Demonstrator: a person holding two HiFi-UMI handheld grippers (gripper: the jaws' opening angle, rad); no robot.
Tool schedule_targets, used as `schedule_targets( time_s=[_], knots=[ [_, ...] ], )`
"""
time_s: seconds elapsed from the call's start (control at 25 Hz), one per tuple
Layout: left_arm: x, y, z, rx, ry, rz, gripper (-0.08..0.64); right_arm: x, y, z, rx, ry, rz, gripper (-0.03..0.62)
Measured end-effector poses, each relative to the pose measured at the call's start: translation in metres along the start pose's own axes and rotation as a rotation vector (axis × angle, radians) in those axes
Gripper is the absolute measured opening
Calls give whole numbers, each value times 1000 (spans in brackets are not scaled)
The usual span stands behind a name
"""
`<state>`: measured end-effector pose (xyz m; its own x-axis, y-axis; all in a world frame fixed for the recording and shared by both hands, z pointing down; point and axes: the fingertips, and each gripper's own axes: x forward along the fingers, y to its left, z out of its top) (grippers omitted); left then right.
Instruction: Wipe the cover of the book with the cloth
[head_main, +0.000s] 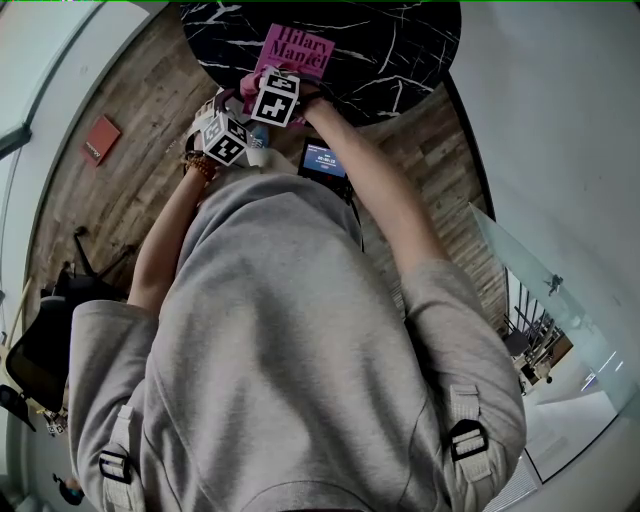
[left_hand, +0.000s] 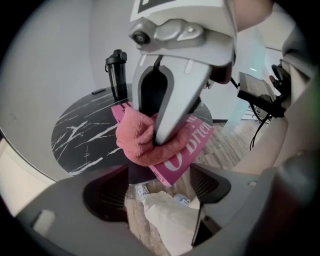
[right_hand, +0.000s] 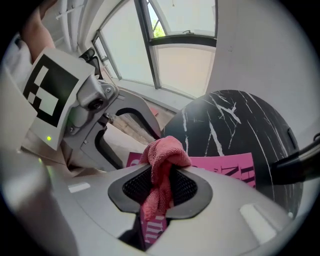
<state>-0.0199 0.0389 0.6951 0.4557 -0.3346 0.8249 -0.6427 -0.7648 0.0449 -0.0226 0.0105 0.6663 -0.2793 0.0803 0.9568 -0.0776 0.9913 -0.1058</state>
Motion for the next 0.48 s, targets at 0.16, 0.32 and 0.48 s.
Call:
schedule_targets(
  time_s=[0.16,0.32,0.48],
  knots=[
    [1,0,-1,-4,7,5,373,3,23,1,-20,-16,41,104],
    [-1,-5,-2,6,17,-18,373,1,41,1,3,-46,115,104],
    [-15,-19,6,41,-10,-50,373,-24,48,-4,15,-142,178,107]
  ],
)
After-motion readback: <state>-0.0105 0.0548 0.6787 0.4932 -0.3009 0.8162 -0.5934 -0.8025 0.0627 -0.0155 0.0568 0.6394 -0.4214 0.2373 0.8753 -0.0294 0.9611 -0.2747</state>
